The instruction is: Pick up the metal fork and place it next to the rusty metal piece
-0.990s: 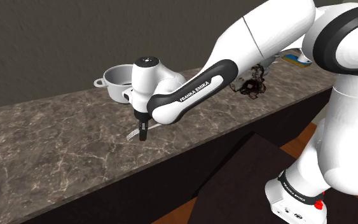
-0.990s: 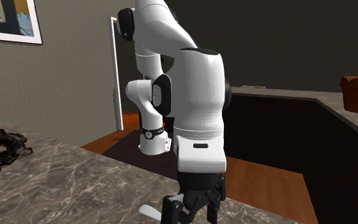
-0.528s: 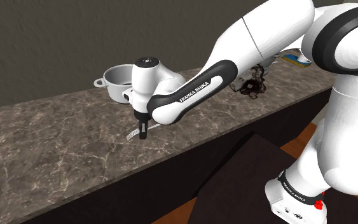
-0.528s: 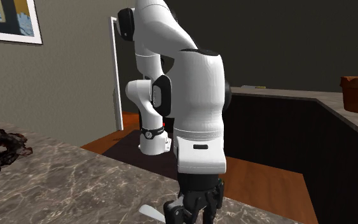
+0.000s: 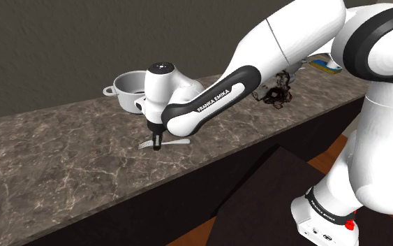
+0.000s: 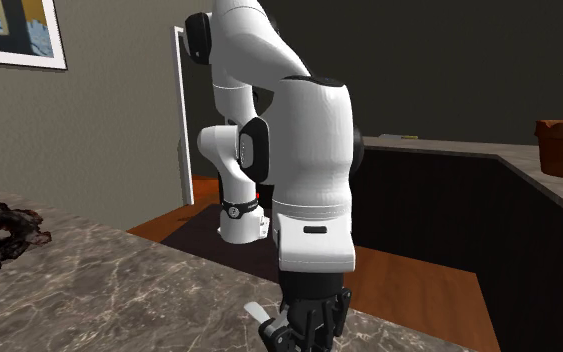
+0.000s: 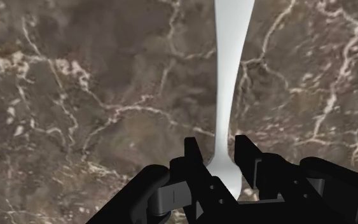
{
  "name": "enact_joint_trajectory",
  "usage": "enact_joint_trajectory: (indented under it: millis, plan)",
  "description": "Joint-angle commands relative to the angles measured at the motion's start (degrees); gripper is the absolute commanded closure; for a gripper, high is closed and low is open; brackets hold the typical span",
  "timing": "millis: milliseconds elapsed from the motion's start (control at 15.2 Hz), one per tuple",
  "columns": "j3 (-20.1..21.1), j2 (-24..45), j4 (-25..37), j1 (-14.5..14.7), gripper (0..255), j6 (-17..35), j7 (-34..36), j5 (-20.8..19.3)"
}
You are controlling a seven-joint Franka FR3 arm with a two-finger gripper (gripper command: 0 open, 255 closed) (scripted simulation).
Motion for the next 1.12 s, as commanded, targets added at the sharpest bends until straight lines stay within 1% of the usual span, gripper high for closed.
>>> enact_joint_trajectory:
  millis: [0,1056]
  plan:
    - [0.0,0.1,0.0,0.0,255,0.0,0.0,0.0]
    - [1.5,-6.8,3.8,-1.0,255,-10.3,-2.7,3.5]
